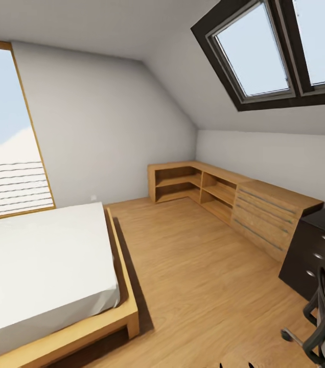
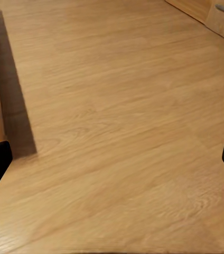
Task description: In the bedroom, organize the workspace by keeping the computer under the desk, ensuring the monitor is on the desk, placing the keyboard on the desk next to the monitor, placing the mouse on the desk next to the keyboard, moving the folder from the swivel chair onto the desk next to the mouse, stacking the notebook on top of the folder with the pen on top of the notebook, and positioning the swivel chair next to the desk.
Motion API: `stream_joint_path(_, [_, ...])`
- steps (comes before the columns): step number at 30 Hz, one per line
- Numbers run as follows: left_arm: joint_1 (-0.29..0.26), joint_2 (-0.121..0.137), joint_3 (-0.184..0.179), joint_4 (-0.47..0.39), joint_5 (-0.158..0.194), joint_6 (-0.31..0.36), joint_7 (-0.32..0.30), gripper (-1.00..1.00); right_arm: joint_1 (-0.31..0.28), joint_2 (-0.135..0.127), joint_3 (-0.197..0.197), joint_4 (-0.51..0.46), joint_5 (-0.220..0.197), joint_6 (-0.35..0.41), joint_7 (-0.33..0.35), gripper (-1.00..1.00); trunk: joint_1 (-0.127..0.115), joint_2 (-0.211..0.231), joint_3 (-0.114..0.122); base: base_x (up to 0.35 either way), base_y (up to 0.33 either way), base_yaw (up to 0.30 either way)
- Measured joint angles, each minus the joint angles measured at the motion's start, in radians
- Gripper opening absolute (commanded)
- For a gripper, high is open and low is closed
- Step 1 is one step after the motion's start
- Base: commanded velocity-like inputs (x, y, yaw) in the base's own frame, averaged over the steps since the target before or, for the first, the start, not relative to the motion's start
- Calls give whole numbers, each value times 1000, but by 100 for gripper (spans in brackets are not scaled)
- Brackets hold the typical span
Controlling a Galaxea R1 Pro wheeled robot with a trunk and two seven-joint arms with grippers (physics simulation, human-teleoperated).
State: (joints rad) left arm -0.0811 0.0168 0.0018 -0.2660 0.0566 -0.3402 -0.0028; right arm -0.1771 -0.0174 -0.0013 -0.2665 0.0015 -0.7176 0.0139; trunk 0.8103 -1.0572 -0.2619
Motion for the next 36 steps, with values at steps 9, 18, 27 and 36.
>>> stream_joint_path(9, [0, 0, -3, 37, -2, -1, 0, 100, 0, 0, 0, 0, 0, -1, 0, 100, 0, 0, 0, -5, 8, -300])
stream_joint_path(18, [-1, 0, -3, 39, -2, -2, 0, 100, 0, 0, -1, 0, 0, -3, 0, 100, 0, 0, 0, 0, 0, -300])
stream_joint_path(27, [-1, 0, -3, 39, -2, -2, 0, 100, 0, 0, -1, 0, 0, -5, 0, 100, 0, 0, 0, 0, 2, -300])
stream_joint_path(36, [0, 0, -3, 39, -2, -2, 0, 100, 0, 0, -1, 1, 0, -5, 0, 100, 0, 0, 0, 146, 152, -300])
